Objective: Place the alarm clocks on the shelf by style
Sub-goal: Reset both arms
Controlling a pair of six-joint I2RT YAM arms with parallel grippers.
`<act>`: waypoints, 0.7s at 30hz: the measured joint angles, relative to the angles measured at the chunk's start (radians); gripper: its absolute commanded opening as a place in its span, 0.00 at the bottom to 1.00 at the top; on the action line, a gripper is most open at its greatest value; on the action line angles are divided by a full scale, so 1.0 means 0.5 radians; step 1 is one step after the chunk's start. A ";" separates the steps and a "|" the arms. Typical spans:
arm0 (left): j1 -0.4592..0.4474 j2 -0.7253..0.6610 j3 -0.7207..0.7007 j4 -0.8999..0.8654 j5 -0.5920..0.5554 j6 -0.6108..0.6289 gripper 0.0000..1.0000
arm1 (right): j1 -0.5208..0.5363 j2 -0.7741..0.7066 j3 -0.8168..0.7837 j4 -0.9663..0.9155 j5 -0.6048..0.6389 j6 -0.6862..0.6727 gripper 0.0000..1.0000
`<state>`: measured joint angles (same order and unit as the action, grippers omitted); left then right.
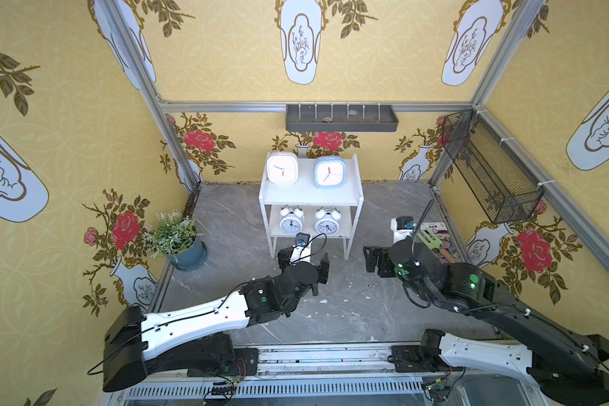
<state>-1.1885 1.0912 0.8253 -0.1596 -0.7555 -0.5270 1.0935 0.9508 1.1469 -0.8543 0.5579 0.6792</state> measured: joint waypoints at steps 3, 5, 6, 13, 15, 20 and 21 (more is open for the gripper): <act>0.001 -0.224 0.156 -0.436 -0.072 -0.128 0.99 | -0.082 0.019 -0.001 0.073 -0.031 -0.024 0.98; -0.002 -0.388 0.243 -0.752 -0.178 -0.253 0.99 | -0.182 0.008 -0.003 0.144 -0.074 -0.054 0.98; 0.005 -0.481 0.285 -0.920 -0.246 -0.330 0.99 | -0.245 0.003 -0.005 0.172 -0.108 -0.070 0.97; 0.617 -0.941 0.363 -1.415 -0.476 -0.320 0.99 | -0.687 -0.065 -0.167 0.436 -0.285 -0.111 0.98; 1.030 -0.929 0.350 -1.330 -0.388 -0.112 0.99 | -0.770 -0.133 -0.301 0.546 -0.282 -0.116 0.98; 2.020 -0.642 0.311 -1.068 0.075 0.161 0.99 | -0.869 -0.211 -0.616 0.886 -0.154 -0.242 0.98; 2.141 -0.566 0.284 -0.994 0.204 0.191 0.99 | -0.870 -0.201 -0.684 0.969 -0.101 -0.266 0.98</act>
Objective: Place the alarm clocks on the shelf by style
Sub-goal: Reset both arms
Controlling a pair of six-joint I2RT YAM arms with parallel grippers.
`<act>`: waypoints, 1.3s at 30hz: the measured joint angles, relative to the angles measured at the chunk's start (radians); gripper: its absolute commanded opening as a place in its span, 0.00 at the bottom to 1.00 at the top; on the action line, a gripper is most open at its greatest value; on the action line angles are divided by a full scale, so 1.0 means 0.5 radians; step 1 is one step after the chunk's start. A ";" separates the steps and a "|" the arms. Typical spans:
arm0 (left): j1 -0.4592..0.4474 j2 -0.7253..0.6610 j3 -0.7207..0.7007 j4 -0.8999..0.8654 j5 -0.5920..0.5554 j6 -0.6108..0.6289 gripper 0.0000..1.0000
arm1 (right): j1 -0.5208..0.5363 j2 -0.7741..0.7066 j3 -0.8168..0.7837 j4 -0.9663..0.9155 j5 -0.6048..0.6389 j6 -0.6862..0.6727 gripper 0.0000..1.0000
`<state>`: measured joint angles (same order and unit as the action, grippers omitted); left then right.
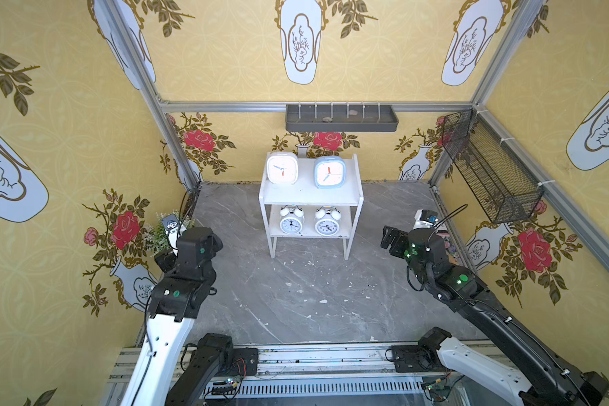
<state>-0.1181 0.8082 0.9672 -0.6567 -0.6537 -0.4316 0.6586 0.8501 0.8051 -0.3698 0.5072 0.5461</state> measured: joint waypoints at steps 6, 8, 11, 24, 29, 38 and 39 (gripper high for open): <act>0.141 0.350 -0.275 0.518 0.310 0.153 0.99 | -0.187 0.146 -0.287 0.390 0.257 -0.183 0.98; 0.148 0.404 -0.427 0.773 0.335 0.201 0.99 | -0.393 0.226 -0.356 0.502 0.300 -0.207 0.98; 0.150 0.432 -0.714 1.165 0.357 0.278 0.99 | -0.697 0.289 -0.510 0.641 0.348 -0.203 0.98; 0.143 0.574 -1.247 2.366 0.541 0.652 0.99 | -1.285 0.645 -1.282 1.924 -0.130 -0.607 0.98; 0.143 0.480 -1.312 2.440 0.582 0.757 0.99 | -1.439 0.978 -1.304 2.388 -0.457 -0.746 0.98; 0.149 0.880 -1.537 2.821 0.661 0.822 0.99 | -1.471 1.142 -1.300 2.719 -0.745 -0.832 0.98; 0.159 0.903 -1.556 2.864 0.692 0.828 0.99 | -1.470 1.151 -1.302 2.748 -0.751 -0.833 0.98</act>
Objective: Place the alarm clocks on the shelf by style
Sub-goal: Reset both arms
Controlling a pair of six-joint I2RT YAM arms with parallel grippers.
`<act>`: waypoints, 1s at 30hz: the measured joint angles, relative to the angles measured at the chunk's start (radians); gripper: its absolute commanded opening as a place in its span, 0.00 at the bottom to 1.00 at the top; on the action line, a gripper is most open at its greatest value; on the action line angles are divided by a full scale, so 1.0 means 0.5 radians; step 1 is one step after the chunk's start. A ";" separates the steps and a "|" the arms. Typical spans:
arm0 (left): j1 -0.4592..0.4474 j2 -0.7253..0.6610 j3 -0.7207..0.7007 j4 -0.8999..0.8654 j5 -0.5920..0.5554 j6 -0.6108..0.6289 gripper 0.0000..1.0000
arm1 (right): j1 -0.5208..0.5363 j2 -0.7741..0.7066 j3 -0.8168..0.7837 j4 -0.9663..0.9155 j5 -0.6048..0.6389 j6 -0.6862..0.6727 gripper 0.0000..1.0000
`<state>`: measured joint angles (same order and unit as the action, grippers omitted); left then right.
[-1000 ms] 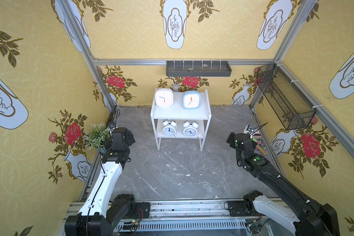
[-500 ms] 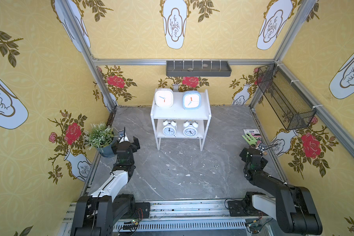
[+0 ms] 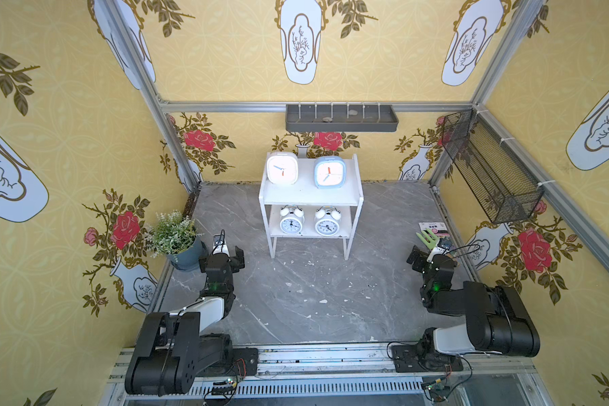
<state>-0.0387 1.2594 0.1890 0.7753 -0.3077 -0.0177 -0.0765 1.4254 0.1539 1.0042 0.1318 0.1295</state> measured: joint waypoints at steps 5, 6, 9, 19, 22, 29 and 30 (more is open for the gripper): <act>0.017 0.091 -0.036 0.226 0.043 0.019 0.99 | 0.007 0.004 -0.002 0.032 -0.014 -0.006 0.98; 0.017 0.094 -0.035 0.265 0.053 0.020 0.99 | 0.009 0.005 -0.002 0.038 -0.014 -0.007 0.98; 0.019 0.109 -0.036 0.321 0.057 0.021 0.99 | 0.018 0.005 -0.002 0.038 -0.014 -0.008 0.98; -0.006 0.072 -0.082 0.423 -0.042 0.018 0.99 | 0.018 0.005 -0.002 0.038 -0.013 -0.014 0.98; -0.015 0.087 -0.082 0.430 -0.052 0.020 0.99 | 0.018 0.005 -0.002 0.038 -0.012 -0.014 0.98; -0.015 0.091 -0.082 0.432 -0.065 0.027 0.99 | 0.020 0.005 -0.002 0.038 -0.012 -0.014 0.98; -0.016 0.091 -0.082 0.432 -0.065 0.027 0.99 | 0.020 0.005 -0.002 0.038 -0.013 -0.014 0.98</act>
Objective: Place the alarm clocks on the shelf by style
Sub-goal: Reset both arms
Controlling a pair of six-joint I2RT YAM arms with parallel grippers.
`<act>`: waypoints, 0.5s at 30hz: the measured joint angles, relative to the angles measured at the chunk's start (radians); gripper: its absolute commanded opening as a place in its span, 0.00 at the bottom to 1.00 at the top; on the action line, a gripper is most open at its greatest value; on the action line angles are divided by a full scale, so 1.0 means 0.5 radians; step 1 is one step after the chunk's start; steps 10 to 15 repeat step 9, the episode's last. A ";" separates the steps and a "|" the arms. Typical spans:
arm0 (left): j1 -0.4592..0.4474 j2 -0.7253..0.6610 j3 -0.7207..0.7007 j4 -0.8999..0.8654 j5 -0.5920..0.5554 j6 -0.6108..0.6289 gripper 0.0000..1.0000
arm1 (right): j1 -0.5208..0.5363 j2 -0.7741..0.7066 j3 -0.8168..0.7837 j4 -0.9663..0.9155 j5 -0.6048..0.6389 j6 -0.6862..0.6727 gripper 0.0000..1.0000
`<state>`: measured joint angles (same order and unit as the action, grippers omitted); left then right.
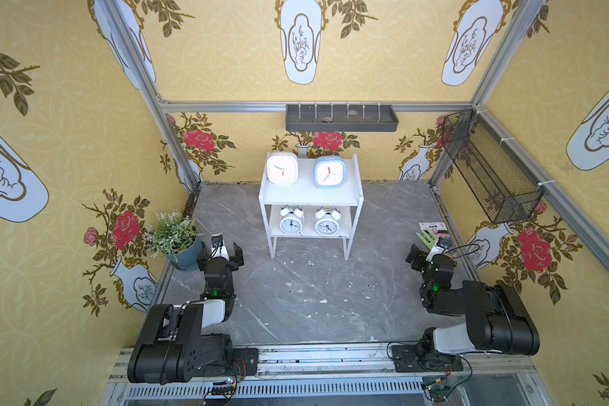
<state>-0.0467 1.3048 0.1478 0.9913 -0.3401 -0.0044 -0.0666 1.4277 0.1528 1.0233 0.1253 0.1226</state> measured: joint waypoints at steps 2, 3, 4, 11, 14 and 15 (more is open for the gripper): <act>0.000 0.000 0.000 0.000 0.000 0.000 0.99 | 0.000 0.000 0.000 0.000 0.001 0.000 0.98; 0.000 0.000 0.000 0.000 0.000 0.000 0.99 | 0.000 0.000 0.000 0.000 0.001 0.000 0.98; 0.000 0.000 0.000 0.000 0.000 0.000 0.99 | 0.000 0.000 0.000 0.000 0.001 0.000 0.98; 0.023 0.065 0.069 -0.024 0.141 0.022 0.99 | 0.000 0.000 0.000 0.000 0.000 0.000 0.97; 0.023 0.065 0.069 -0.024 0.141 0.022 0.99 | 0.000 0.000 0.000 0.000 0.000 0.000 0.97; 0.023 0.065 0.069 -0.024 0.141 0.022 0.99 | 0.000 0.000 0.000 0.000 0.000 0.000 0.97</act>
